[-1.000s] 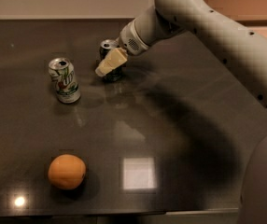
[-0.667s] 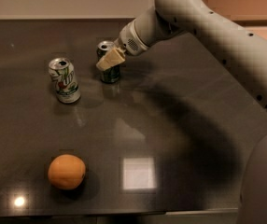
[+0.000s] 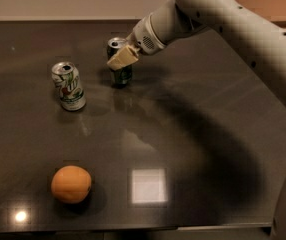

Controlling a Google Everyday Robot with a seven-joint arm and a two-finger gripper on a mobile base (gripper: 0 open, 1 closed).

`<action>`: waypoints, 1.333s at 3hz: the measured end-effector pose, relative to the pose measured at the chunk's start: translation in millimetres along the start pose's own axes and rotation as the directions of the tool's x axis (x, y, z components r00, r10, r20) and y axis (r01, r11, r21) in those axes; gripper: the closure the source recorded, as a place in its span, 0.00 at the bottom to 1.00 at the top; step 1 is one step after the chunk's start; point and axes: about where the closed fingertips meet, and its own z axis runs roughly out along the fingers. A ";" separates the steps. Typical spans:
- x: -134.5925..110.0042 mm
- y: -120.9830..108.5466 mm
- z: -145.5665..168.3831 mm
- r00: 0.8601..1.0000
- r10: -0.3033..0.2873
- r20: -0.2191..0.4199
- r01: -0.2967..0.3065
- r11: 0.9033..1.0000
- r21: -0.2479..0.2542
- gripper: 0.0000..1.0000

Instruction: Knock green can over

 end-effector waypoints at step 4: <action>33.1 25.7 -100.5 0.879 -0.200 -0.433 0.188 0.980 -0.071 1.00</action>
Offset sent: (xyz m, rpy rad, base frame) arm -0.0479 -0.0780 0.0497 -0.4355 -0.0349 0.0884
